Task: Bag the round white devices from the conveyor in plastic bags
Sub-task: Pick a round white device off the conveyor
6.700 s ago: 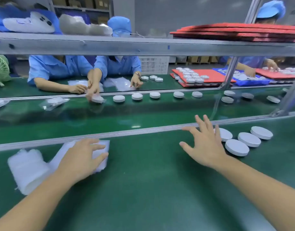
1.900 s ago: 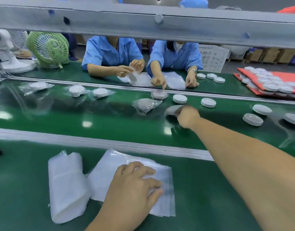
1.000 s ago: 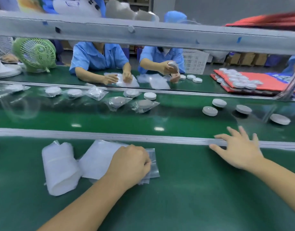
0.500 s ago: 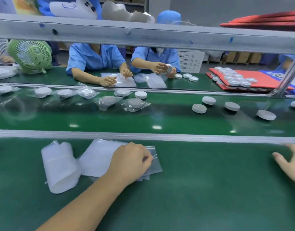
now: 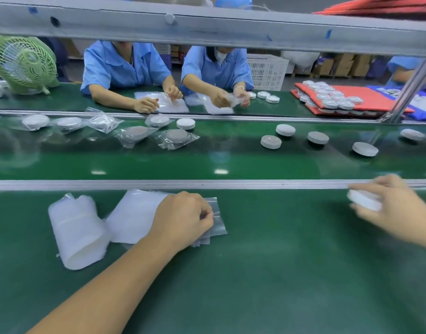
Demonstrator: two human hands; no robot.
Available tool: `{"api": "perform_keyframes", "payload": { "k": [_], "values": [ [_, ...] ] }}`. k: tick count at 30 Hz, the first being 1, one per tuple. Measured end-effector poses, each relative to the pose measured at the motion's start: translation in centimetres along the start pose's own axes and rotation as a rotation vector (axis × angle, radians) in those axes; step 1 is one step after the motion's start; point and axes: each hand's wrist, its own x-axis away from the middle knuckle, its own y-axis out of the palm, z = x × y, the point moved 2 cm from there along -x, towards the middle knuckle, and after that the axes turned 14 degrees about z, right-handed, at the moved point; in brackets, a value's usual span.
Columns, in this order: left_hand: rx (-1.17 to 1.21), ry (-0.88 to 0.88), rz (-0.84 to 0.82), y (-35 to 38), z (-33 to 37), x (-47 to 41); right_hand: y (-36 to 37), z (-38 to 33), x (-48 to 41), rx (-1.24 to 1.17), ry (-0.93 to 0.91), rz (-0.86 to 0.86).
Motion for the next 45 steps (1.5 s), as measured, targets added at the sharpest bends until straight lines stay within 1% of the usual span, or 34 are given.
{"api": "perform_keyframes", "payload": {
  "k": [3, 5, 6, 7, 9, 12, 14, 15, 16, 18, 20, 23, 24, 25, 27, 29, 30, 31, 33, 34, 35, 36, 37, 39, 40, 41, 42, 44, 45],
  "values": [
    [0.152, -0.112, 0.045, -0.3, -0.1, -0.1, 0.7, -10.2, 0.7, -0.266, -0.445, -0.139],
    [0.297, -0.168, 0.036, -0.6, -0.1, 0.1, 1.2, -15.5, 1.2, -0.403, -0.605, -0.159],
    [0.381, -0.187, 0.020, -0.8, 0.1, 0.3, 1.8, -17.5, 1.7, -0.442, -0.648, -0.140],
    [0.470, -0.208, 0.000, -0.9, 0.2, 0.5, 2.7, -18.8, 2.1, -0.490, -0.677, -0.085],
    [0.652, -0.280, -0.039, -1.1, 0.4, 1.1, 3.8, -20.6, 2.4, -0.609, -0.597, -0.072],
    [0.958, -0.413, -0.107, -1.6, 0.9, 1.8, 4.8, -21.4, 2.9, -0.826, -0.346, -0.123],
    [1.049, -0.359, -0.182, -1.9, 1.3, 2.2, 5.4, -22.0, 3.4, -0.945, -0.179, -0.126],
    [1.038, -0.308, -0.184, -2.0, 1.5, 2.3, 5.7, -22.2, 3.7, -1.009, -0.075, -0.109],
    [1.000, -0.275, -0.141, -2.0, 1.7, 2.3, 6.1, -22.3, 3.8, -1.059, 0.027, -0.090],
    [0.941, -0.274, 0.031, -2.0, 2.1, 2.1, 6.9, -22.4, 3.7, -1.136, 0.142, -0.112],
    [0.986, -0.353, 0.160, -2.1, 2.5, 1.9, 7.0, -22.9, 3.4, -1.154, 0.157, -0.236],
    [1.054, -0.503, 0.290, -1.8, 2.4, 1.1, 7.0, -23.6, 3.0, -1.185, 0.132, -0.433],
    [1.085, -0.539, 0.313, -1.8, 2.3, 0.6, 6.9, -23.8, 2.5, -1.162, 0.106, -0.455],
    [1.114, -0.571, 0.318, -1.7, 2.1, 0.0, 7.0, -23.9, 1.7, -1.107, 0.083, -0.441],
    [1.137, -0.624, 0.282, -1.5, 1.9, -1.3, 7.4, -23.9, -0.8, -0.977, 0.075, -0.343],
    [1.064, -0.615, 0.259, -1.6, 1.5, -2.7, 8.5, -24.0, -3.6, -0.904, 0.093, -0.267],
    [0.953, -0.578, 0.258, -1.7, 1.1, -3.4, 9.3, -24.1, -5.0, -0.868, 0.106, -0.231],
    [0.795, -0.513, 0.250, -2.0, 0.5, -3.9, 10.2, -24.3, -6.6, -0.824, 0.117, -0.179],
    [0.479, -0.322, 0.187, -2.9, -0.6, -4.4, 12.1, -24.7, -10.1, -0.726, 0.120, -0.027],
    [0.364, -0.229, 0.138, -3.1, -1.1, -4.2, 13.1, -24.8, -12.0, -0.678, 0.132, 0.031],
    [0.274, -0.151, 0.090, -3.3, -1.6, -3.8, 14.3, -25.0, -13.8, -0.614, 0.144, 0.048],
    [0.204, -0.091, 0.040, -3.3, -2.0, -3.2, 15.6, -25.1, -15.5, -0.533, 0.147, 0.009],
    [0.152, -0.048, -0.018, -3.1, -2.3, -2.4, 17.2, -25.1, -16.7, -0.451, 0.154, -0.088],
    [0.093, -0.002, -0.144, -2.2, -2.8, -1.2, 20.1, -25.4, -17.2, -0.331, 0.119, -0.379],
    [0.081, 0.018, -0.176, -1.9, -2.7, -0.8, 20.9, -25.6, -16.9, -0.305, 0.079, -0.474],
    [0.071, 0.042, -0.194, -1.8, -2.5, -0.5, 21.2, -25.7, -16.4, -0.312, 0.052, -0.500],
    [0.059, 0.077, -0.196, -1.6, -2.4, -0.4, 21.1, -25.6, -15.9, -0.343, 0.038, -0.480],
    [0.044, 0.122, -0.130, -1.5, -2.3, -0.1, 19.9, -23.9, -15.0, -0.357, 0.008, -0.388],
    [0.023, 0.142, -0.096, -1.4, -2.1, 0.0, 19.1, -22.2, -14.6, -0.295, -0.019, -0.336]
  ]
}}
